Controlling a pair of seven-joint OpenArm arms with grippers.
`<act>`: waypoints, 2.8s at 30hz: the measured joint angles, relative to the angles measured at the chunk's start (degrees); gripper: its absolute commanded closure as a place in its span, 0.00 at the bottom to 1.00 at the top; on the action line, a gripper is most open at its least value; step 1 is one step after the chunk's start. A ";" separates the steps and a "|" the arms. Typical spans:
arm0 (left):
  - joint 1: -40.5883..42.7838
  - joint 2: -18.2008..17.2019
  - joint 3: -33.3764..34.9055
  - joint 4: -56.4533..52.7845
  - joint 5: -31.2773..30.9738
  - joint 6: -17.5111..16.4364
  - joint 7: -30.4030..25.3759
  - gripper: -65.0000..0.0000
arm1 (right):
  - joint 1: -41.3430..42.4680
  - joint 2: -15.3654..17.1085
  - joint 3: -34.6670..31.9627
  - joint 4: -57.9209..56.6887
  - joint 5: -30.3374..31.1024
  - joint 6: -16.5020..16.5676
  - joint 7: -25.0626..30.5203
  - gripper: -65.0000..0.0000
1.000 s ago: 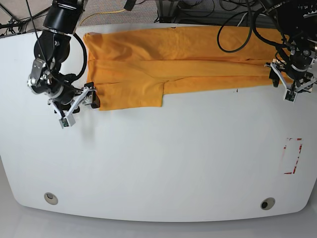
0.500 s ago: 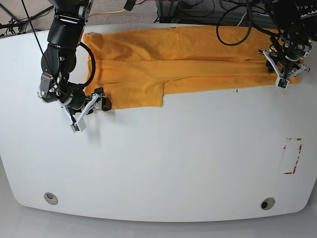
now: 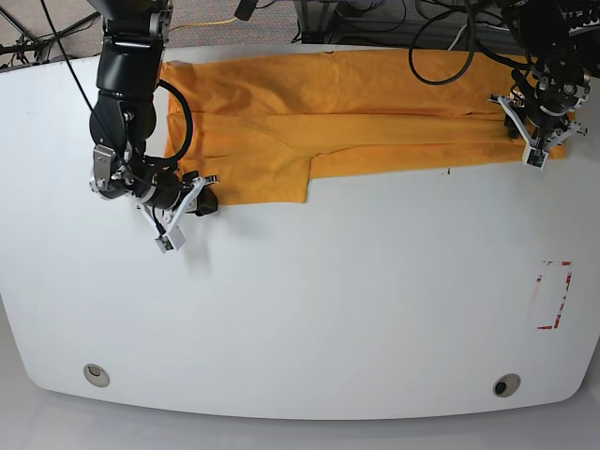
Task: Fold the T-shirt properly
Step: 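Release the folded hem and regrasp the folded strip ends with both grippers, then smooth the folded strip with both grippers, pulling its ends apart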
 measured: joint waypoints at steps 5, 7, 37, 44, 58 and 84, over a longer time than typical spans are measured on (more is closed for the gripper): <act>-0.02 0.00 0.02 -0.07 -0.07 0.00 -0.02 0.66 | -2.82 -0.13 -0.04 6.86 -0.44 0.17 -1.16 1.00; -0.02 0.00 0.04 -0.07 0.09 0.02 0.00 0.66 | -3.85 0.02 -0.04 10.49 -0.48 0.17 -2.12 1.00; -0.83 -2.71 2.80 -5.14 -1.20 1.01 -2.95 0.66 | -36.59 0.98 15.65 39.60 20.83 0.37 -10.29 0.75; -1.20 -2.71 2.86 -5.14 -1.25 0.98 -2.82 0.66 | -40.11 0.96 24.00 39.71 20.83 0.35 -10.47 0.30; -2.25 -2.67 2.91 -5.46 -0.61 0.83 -2.32 0.66 | -32.76 -2.03 14.56 36.63 30.84 4.22 -10.80 0.39; -3.54 -5.92 -15.89 4.07 -27.71 0.33 24.22 0.23 | -22.86 -0.74 7.58 16.13 14.75 5.73 0.72 0.47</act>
